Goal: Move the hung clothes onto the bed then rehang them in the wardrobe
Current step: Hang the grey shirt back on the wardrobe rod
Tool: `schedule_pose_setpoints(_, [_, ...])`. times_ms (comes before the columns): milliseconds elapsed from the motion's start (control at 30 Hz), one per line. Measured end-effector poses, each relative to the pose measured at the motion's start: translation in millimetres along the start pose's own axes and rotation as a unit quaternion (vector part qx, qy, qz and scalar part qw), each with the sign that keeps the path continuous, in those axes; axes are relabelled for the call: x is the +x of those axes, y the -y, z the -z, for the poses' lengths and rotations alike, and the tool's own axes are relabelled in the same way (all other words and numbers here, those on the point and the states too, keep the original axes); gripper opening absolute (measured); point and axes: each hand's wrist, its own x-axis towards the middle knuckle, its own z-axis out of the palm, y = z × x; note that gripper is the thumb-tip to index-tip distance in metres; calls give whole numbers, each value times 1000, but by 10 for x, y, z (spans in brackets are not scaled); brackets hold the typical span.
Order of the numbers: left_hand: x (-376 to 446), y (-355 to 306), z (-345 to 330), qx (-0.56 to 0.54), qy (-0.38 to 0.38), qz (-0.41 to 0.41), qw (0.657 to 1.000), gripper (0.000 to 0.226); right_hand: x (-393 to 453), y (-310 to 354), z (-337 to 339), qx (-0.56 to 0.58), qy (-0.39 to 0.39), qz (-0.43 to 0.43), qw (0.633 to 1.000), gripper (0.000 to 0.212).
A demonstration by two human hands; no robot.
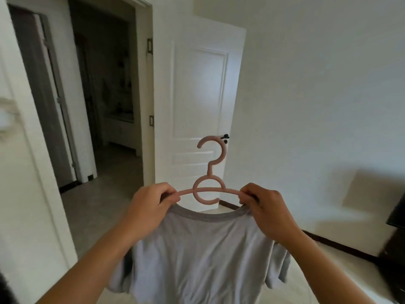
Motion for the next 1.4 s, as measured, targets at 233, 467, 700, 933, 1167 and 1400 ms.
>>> schedule_pose_setpoints(233, [-164, 707, 704, 72, -61, 99, 991, 5, 749, 491, -945, 58, 75, 93, 991, 18])
schedule_pose_setpoints(467, [-264, 1121, 1327, 92, -155, 166, 970, 6, 1345, 1148, -1723, 110, 159, 183, 964, 20])
schedule_pose_setpoints(700, [-591, 1619, 1963, 152, -230, 210, 938, 8, 1639, 1952, -2294, 106, 224, 265, 932, 12])
schedule_pose_setpoints(933, [-998, 2240, 2744, 196, -263, 224, 918, 11, 1680, 2951, -2836, 125, 286, 291, 904, 9])
schedule_pose_setpoints(1167, [-1275, 2838, 3730, 235, -259, 243, 905, 12, 1617, 4060, -3360, 112, 331, 311, 884, 15])
schedule_pose_setpoints(1400, [-1445, 3326, 4608, 253, -283, 281, 881, 14, 1551, 5102, -3868, 209, 296, 311, 879, 16])
